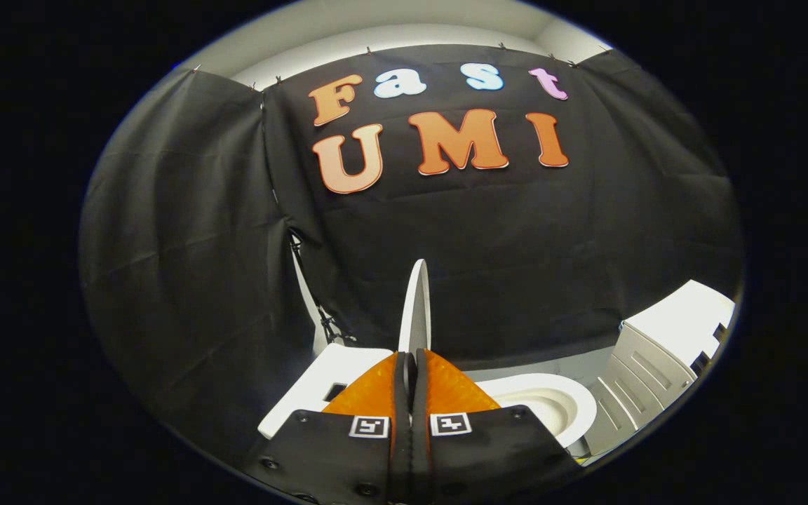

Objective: Open the toilet lid.

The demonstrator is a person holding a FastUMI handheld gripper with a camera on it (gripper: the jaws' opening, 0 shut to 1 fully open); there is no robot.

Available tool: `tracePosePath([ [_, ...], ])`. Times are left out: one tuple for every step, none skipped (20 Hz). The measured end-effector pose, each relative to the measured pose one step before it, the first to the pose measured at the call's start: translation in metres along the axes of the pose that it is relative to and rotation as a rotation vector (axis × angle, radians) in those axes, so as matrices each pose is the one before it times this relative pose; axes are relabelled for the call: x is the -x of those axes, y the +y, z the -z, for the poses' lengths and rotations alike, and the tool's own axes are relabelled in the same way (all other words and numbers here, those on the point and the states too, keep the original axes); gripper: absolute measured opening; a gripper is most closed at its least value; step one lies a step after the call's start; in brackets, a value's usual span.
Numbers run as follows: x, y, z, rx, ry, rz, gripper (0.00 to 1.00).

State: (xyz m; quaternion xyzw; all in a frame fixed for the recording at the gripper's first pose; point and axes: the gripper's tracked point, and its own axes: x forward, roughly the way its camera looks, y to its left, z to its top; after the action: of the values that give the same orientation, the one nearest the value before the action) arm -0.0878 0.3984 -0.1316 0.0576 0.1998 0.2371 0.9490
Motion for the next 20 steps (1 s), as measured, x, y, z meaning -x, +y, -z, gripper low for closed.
tracePosePath([
  [-0.00055,0.00637,0.00161,-0.01518,0.00578,-0.01437,0.08],
  [-0.00076,0.00731,0.00123,-0.03809,0.00838,-0.01764,0.08],
  [-0.00225,0.00976,0.00246,-0.03062,0.00399,-0.02056,0.08],
  [-0.00124,0.00916,0.00062,-0.00568,-0.00009,-0.01249,0.08],
  [-0.00218,0.00778,0.00009,0.01909,0.00061,-0.00591,0.08],
  [-0.00167,0.00632,0.00216,0.02722,0.00261,-0.0036,0.08],
  [-0.0025,0.006,0.00266,0.01355,0.00381,-0.00761,0.08],
  [-0.0014,0.00667,0.00281,-0.00057,0.00579,-0.01086,0.08],
  [-0.00082,0.00657,0.00272,-0.005,0.00471,-0.01139,0.08],
  [-0.00175,0.00557,0.00214,-0.00259,0.0029,-0.00883,0.08],
  [-0.00168,0.00488,0.00173,0.00366,0.00273,-0.00759,0.08],
  [0.00001,0.00395,0.00221,0.00565,0.0025,-0.00591,0.08],
  [-0.00108,0.00437,0.00192,0.00522,0.00353,-0.00606,0.08],
  [-0.00169,0.00485,0.00118,0.0033,0.00342,-0.00654,0.08],
  [-0.00213,0.00477,0.00287,0.00283,0.00357,-0.00666,0.08],
  [-0.00153,0.0049,0.00138,0.00255,0.00359,-0.00576,0.08],
  [-0.00268,0.00378,0.00232,0.00394,0.00346,-0.00525,0.08],
  [-0.00174,0.00375,0.00244,0.00567,0.00394,-0.00394,0.08],
  [-0.0017,0.00318,0.00095,0.00798,0.00219,-0.00124,0.08],
  [-0.00138,0.00279,-0.00073,0.00819,-0.00017,0.00314,0.08],
])
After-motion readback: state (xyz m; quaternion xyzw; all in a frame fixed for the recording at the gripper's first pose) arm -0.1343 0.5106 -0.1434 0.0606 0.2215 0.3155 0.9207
